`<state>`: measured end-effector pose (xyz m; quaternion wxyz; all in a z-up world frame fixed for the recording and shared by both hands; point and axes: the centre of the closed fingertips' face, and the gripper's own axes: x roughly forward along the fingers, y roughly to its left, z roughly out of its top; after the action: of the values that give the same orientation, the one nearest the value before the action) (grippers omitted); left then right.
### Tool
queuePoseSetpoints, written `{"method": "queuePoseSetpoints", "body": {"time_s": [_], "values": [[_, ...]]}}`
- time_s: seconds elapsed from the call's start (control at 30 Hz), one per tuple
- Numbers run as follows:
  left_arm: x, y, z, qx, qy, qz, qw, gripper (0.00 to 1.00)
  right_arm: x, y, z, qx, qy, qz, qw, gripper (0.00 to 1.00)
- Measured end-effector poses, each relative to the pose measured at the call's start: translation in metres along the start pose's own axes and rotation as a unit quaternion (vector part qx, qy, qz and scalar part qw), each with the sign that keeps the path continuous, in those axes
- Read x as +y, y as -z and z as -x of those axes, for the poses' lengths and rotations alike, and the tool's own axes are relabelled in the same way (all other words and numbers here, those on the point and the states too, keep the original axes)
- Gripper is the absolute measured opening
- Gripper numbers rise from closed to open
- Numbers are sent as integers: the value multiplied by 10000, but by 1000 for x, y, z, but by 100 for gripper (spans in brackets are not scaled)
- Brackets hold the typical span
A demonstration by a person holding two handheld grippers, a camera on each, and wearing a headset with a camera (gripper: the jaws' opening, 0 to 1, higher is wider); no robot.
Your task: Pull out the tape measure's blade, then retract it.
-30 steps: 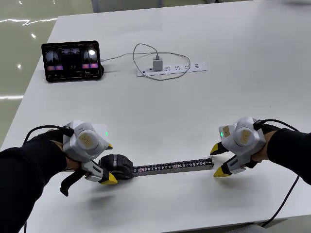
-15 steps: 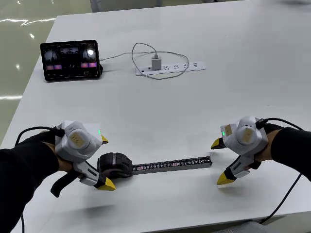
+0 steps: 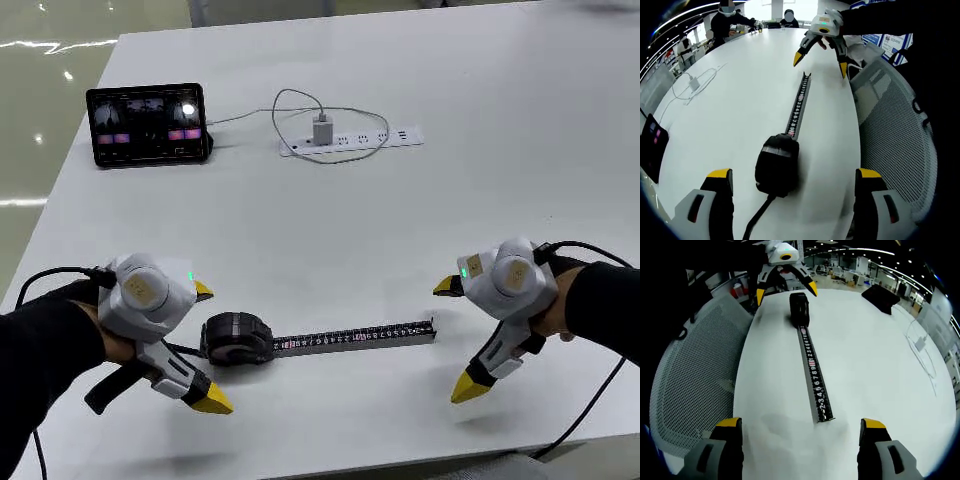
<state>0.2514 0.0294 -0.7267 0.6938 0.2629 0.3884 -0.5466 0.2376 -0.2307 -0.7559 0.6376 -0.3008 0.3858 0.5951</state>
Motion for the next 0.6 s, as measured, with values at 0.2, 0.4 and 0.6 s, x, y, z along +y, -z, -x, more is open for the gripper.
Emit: {"method": "queuePoseSetpoints", "body": {"time_s": [0.2,0.4,0.6], "values": [[13,-2,6,-373,-482,524,9968,99,-10,1,8,-420,372,-636,9964,99],[33,3,17,-847,-1144,1022,9845,99,-19,8,24,-767,859,-1159,9866,99],[33,13,24,-978,-1551,1252,9750,99,-24,17,42,-1096,1456,-1582,9704,99]]}}
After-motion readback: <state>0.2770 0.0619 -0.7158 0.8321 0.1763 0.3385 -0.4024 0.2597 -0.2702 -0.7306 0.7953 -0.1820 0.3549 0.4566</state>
